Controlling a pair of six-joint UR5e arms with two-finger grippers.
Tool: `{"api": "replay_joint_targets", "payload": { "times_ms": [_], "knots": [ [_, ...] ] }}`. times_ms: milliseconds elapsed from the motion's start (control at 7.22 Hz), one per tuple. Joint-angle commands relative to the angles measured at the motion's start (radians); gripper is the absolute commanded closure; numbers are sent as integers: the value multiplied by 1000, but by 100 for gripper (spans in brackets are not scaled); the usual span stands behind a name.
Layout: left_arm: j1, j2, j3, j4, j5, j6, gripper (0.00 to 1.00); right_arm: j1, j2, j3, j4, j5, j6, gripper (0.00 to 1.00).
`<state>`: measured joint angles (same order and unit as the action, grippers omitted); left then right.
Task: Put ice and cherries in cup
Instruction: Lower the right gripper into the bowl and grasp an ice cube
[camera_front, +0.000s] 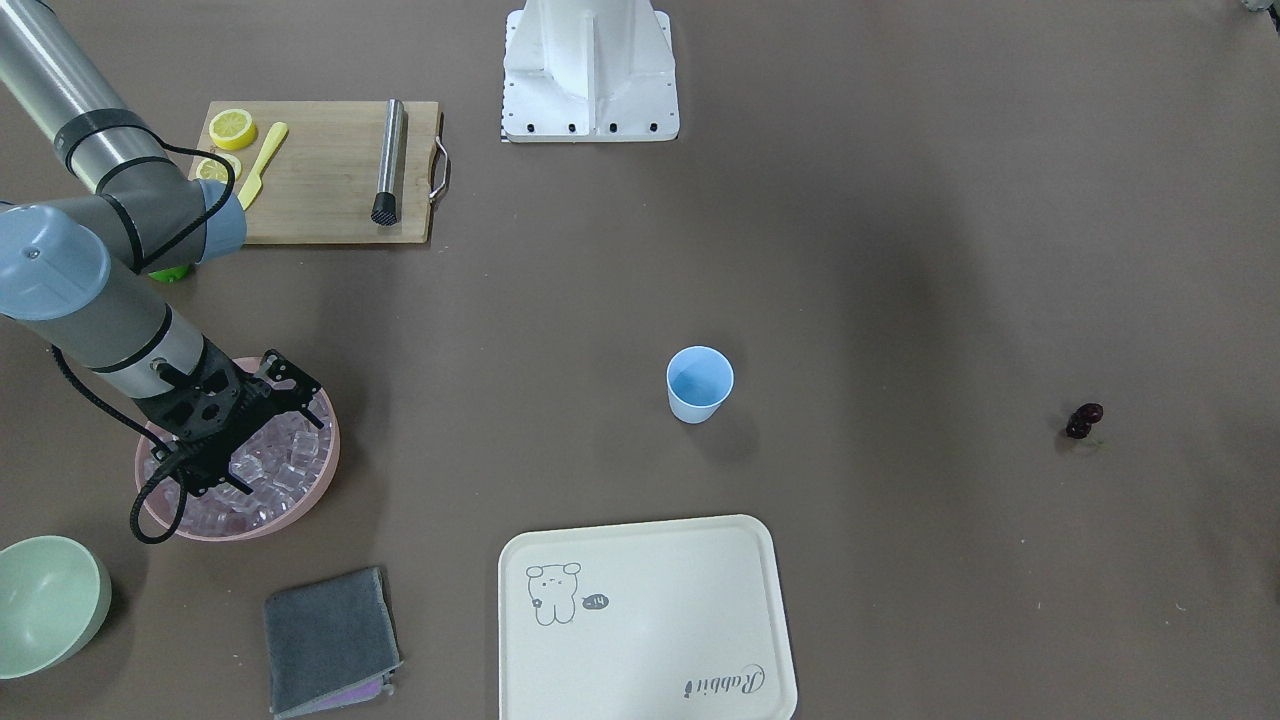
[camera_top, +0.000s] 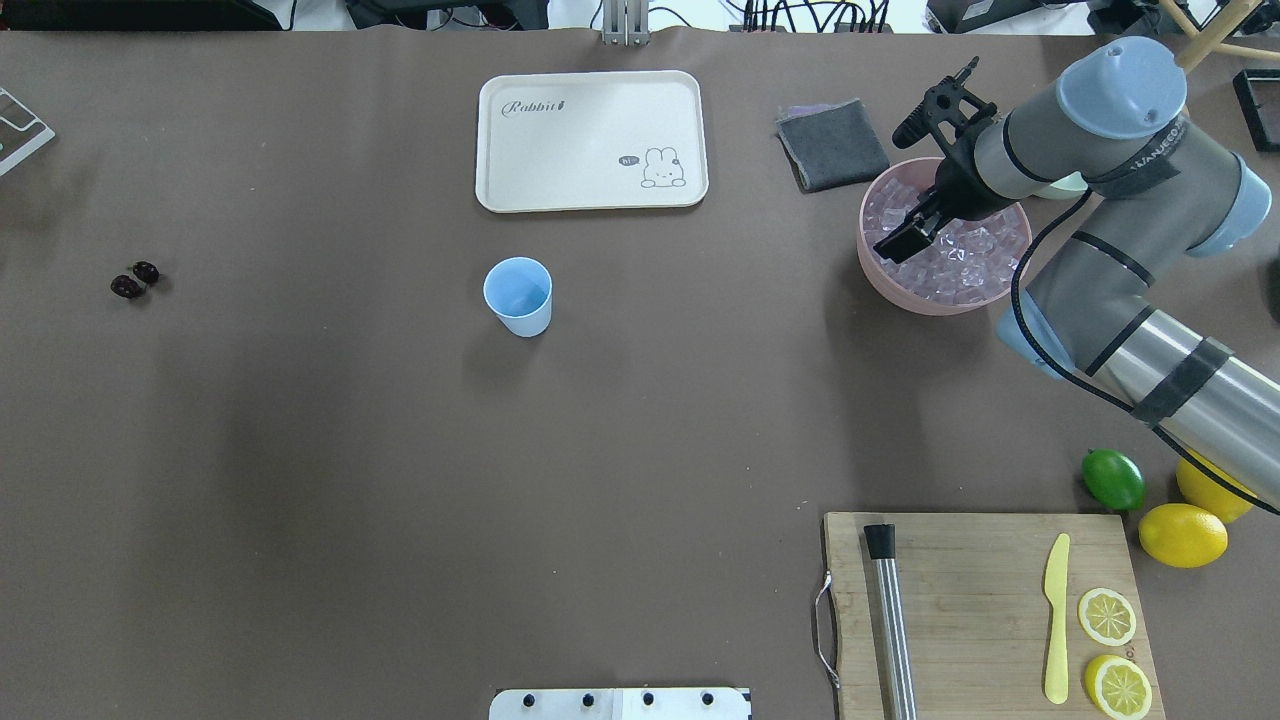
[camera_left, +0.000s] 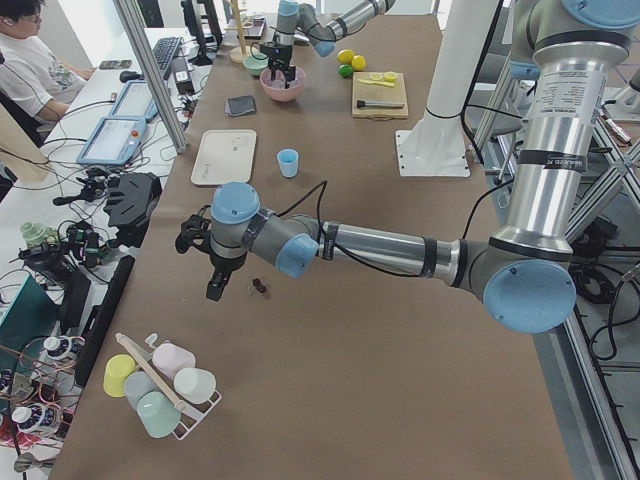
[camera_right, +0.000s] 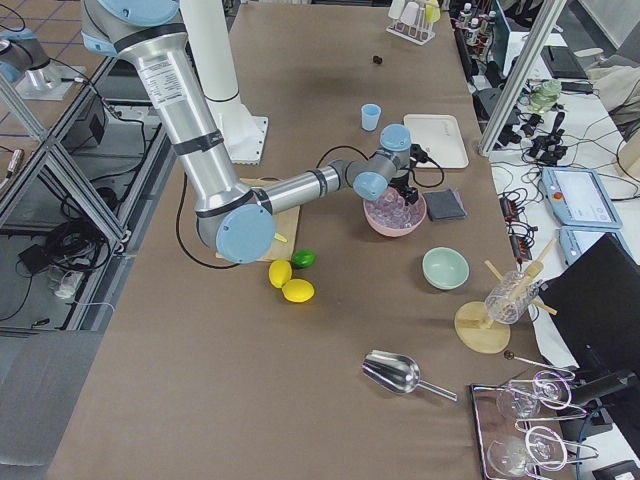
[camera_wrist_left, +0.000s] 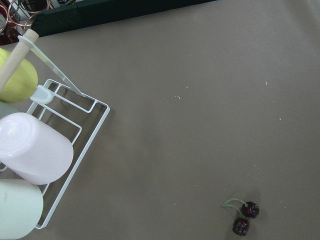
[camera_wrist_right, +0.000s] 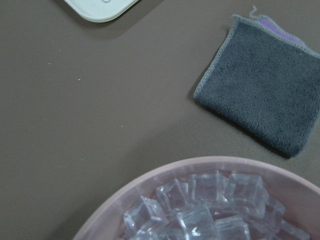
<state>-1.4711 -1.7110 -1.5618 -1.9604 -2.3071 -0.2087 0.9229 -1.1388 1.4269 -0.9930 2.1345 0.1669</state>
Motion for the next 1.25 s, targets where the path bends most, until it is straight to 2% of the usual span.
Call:
{"api": "replay_joint_targets", "payload": {
  "times_ms": [0, 277, 554, 831, 1108],
  "knots": [
    [0, -1, 5, 0, 2, 0, 2, -3, 10, -22, 0, 4, -6, 2],
    [0, -1, 6, 0, 2, 0, 2, 1, 10, -28, -1, 4, -6, 3],
    [0, -2, 5, 0, 0, 0, 2, -1, 11, -34, -1, 4, -6, 15],
    [2, -2, 6, 0, 2, 0, 2, -1, 14, -36, 0, 5, -4, 19],
    [2, -1, 2, 0, 0, -2, 2, 1, 13, -31, 0, 13, -3, 37]
  ]
}}
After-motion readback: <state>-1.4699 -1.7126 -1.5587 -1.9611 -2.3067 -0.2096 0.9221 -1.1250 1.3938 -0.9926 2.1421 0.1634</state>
